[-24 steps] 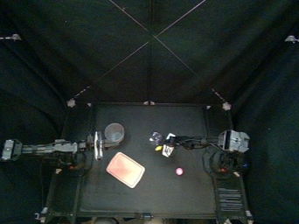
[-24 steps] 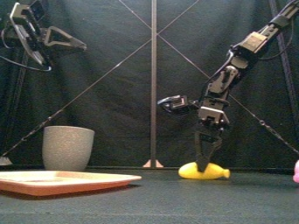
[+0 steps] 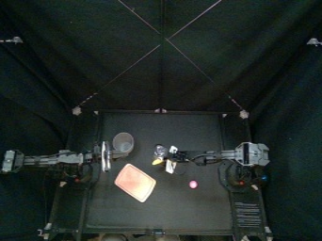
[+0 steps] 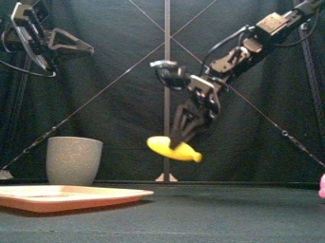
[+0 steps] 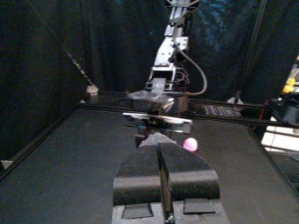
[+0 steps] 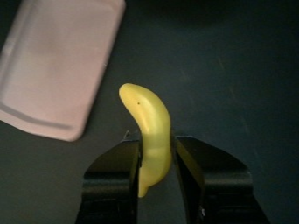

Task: Pick the banana then place it on the pink plate
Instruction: Place banana on the pink plate

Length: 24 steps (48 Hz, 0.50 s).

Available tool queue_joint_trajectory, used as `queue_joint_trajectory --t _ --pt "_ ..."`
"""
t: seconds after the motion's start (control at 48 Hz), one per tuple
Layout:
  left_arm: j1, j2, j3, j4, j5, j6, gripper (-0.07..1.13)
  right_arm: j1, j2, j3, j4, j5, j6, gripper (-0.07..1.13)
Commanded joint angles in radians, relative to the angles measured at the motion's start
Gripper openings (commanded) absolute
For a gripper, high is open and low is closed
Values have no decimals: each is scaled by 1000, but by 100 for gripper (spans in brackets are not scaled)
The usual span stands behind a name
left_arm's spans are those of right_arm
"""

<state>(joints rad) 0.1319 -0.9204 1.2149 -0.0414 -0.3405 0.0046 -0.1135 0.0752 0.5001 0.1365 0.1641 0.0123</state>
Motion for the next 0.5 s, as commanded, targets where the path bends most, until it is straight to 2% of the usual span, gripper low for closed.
queue_joint_trajectory --t 0.021,0.208,0.396,0.5 --pt "2 2 -26 -2 -12 2 -1 46 0 -61 28 -124 3 47" --pt "2 -5 -26 0 -12 3 -1 114 114 -143 123 -249 8 47" --pt "3 -6 -25 3 -12 5 -1 149 238 -245 156 -252 8 48" --pt "5 -6 -21 3 -12 5 -1 149 273 -278 163 -233 9 52"
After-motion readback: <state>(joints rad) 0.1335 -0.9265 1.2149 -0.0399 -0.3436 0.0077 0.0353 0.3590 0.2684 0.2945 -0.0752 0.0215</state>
